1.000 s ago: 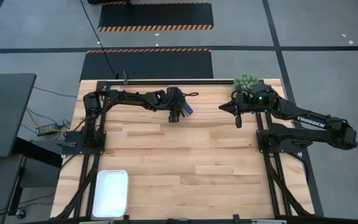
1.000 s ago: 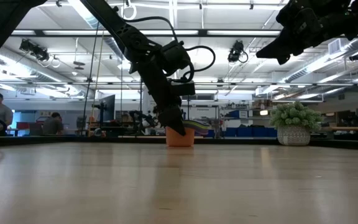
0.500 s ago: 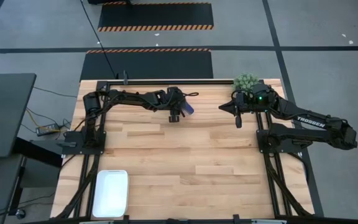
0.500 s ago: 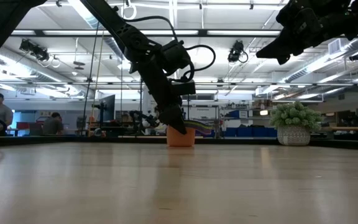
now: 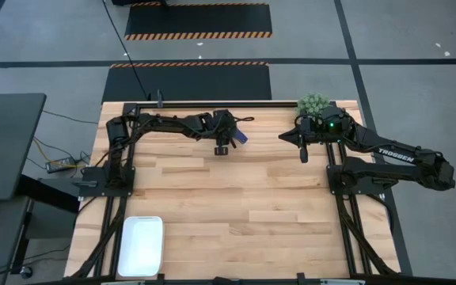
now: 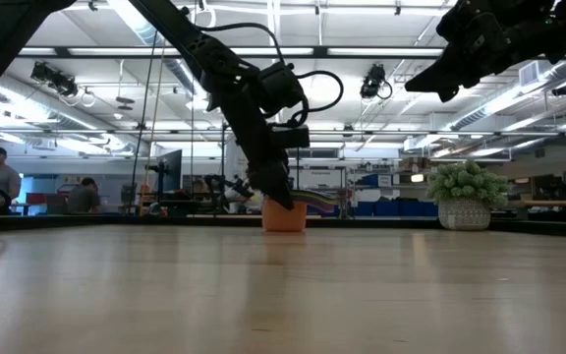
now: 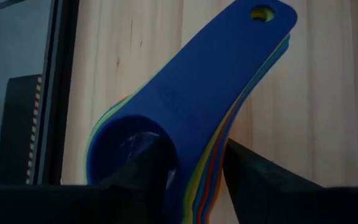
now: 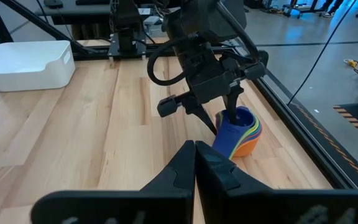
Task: Nest measuring cups in basket
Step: Put the stacked measuring cups into the white bin
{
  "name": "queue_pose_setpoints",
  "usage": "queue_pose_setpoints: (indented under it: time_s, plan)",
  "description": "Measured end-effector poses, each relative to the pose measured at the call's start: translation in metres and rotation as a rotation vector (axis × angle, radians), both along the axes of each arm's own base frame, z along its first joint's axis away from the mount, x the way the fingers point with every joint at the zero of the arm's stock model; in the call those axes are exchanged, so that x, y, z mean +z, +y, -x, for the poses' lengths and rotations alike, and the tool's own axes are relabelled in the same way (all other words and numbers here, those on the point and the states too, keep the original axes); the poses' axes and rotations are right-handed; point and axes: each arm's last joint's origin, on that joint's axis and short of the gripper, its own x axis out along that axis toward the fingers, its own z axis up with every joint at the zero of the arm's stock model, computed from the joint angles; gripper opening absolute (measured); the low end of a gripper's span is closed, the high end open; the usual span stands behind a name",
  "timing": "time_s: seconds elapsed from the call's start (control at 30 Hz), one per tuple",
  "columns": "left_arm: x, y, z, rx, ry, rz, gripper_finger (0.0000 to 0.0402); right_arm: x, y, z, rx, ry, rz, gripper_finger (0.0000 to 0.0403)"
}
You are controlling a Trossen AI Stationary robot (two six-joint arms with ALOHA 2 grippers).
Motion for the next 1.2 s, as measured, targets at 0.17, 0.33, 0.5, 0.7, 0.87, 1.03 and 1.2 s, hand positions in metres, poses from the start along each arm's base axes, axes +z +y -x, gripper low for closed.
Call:
queue_pose_setpoints:
  time_s: [0.17,0.33,0.5,0.7,0.87,1.03,1.2]
  plan:
    - [0.0007,0.0044,0.0019,0.003,0.001,0.029,0.0135,0.0,-0.0001,0.0,0.0,0.0,0.0,0.0018]
    - [0.0007,0.006,0.0026,0.011,0.0,0.029,0.0126,0.0,-0.0001,0.0,0.0,0.0,0.0,0.0018]
    - [0.0008,0.0061,0.0025,0.011,-0.001,0.028,0.0121,0.0,0.0,0.0,0.0,0.0,0.0,0.0018]
    - [0.0009,0.0062,0.0024,0.012,-0.001,0.026,0.0121,0.0,0.0,0.0,0.0,0.0,0.0,0.0018]
    - [0.0012,0.0068,0.0027,0.034,0.001,0.011,0.0121,0.0,0.0,0.0,0.0,0.0,0.0,0.0018]
    - [0.0013,0.0074,0.003,0.063,-0.003,0.007,0.0121,0.0,-0.0001,0.0,0.0,0.0,0.0,0.0018]
    - [0.0013,0.0083,0.0033,0.059,0.0,0.004,0.0121,0.0,0.0,0.0,0.0,0.0,0.0,0.0018]
